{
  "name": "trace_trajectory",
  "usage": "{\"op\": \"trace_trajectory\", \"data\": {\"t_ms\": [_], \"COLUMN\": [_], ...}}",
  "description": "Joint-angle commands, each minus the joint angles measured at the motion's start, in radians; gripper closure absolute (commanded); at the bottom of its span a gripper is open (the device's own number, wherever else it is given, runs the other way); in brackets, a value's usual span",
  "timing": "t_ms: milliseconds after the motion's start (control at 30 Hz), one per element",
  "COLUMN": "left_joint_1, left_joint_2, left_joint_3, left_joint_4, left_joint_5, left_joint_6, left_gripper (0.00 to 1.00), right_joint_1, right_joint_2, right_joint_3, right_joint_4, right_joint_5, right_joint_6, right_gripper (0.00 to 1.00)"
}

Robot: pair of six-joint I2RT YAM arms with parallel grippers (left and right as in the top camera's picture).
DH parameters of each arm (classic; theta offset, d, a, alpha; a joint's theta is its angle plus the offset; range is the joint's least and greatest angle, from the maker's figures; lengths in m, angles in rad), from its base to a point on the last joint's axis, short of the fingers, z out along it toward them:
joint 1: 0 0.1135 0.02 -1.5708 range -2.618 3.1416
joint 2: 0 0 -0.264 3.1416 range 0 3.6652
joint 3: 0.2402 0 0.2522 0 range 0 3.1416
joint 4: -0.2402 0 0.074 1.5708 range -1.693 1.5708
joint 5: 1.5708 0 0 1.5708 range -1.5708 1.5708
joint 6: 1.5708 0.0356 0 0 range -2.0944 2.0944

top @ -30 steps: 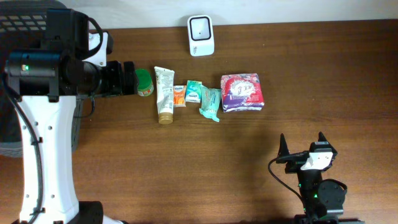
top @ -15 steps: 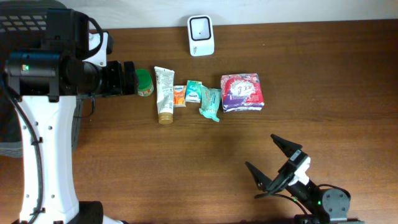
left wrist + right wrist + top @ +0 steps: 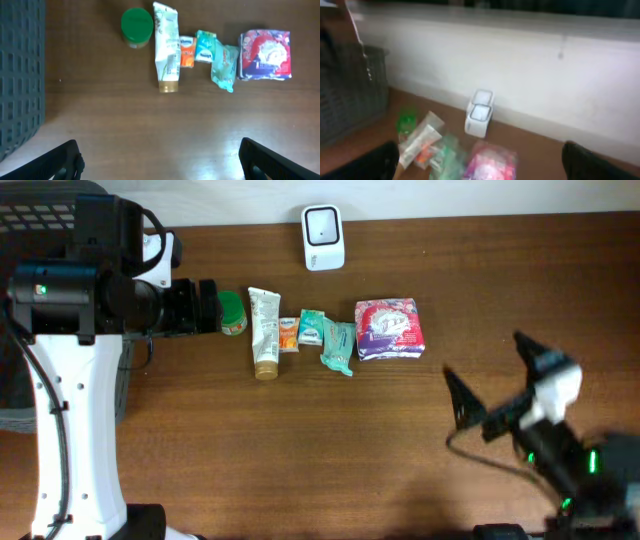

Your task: Scan the item barcode

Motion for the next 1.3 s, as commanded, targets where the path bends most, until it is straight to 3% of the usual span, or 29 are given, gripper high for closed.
{"op": "trace_trajectory", "data": {"t_ms": [0,67,133,233,367,467,567,700,800,900,1000,1167,1233,1267], "left_joint_1": [0.005,0.005,0.005,0.005,0.005,0.005,0.005,0.005,0.005,0.005,0.005,0.005,0.005,0.005], "left_joint_2": [-0.021,-0.021,-0.021,-0.021,-0.021,-0.021,-0.021,-0.021,-0.021,-0.021,-0.021,-0.021,-0.021,-0.021], "left_joint_3": [-0.003,-0.003,-0.003,-0.003,-0.003,-0.003,-0.003,-0.003,-0.003,-0.003,-0.003,-0.003,-0.003,-0.003], "left_joint_4": [-0.002,-0.002,-0.002,-0.002,-0.002,-0.002,-0.002,-0.002,-0.002,-0.002,-0.002,-0.002,-0.002,-0.002], "left_joint_5": [0.010,0.010,0.010,0.010,0.010,0.010,0.010,0.010,0.010,0.010,0.010,0.010,0.010,0.010], "left_joint_6": [-0.009,-0.009,-0.009,-0.009,-0.009,-0.009,-0.009,-0.009,-0.009,-0.009,-0.009,-0.009,-0.009,-0.009], "left_gripper": [0.01,0.01,0.01,0.01,0.01,0.01,0.01,0.01,0.01,0.01,0.01,0.01,0.01,0.01], "right_joint_1": [0.006,0.006,0.006,0.006,-0.016,-0.074,-0.140,-0.156,-0.150,-0.132,-0.110,-0.102,-0.102,-0.102], "right_joint_2": [0.348,0.598,0.705,0.891,1.115,1.268,1.407,1.530,1.560,1.563,1.576,1.638,1.638,1.638], "right_joint_3": [0.335,0.570,0.624,0.625,0.625,0.625,0.625,0.625,0.625,0.624,0.619,0.619,0.619,0.619], "right_joint_4": [-0.285,-0.529,-0.624,-0.600,-0.573,-0.503,-0.457,-0.432,-0.406,-0.381,-0.344,-0.299,-0.299,-0.300], "right_joint_5": [-0.013,-0.196,-0.301,-0.281,-0.047,-0.066,-0.241,-0.422,-0.426,-0.427,-0.426,-0.426,-0.427,-0.427], "right_joint_6": [-0.040,-0.030,-0.031,-0.029,0.092,0.092,0.018,-0.074,-0.073,-0.064,-0.046,0.014,0.014,0.015], "right_gripper": [0.01,0.01,0.01,0.01,0.01,0.01,0.01,0.01,0.01,0.09,0.10,0.35,0.54,0.69]}}
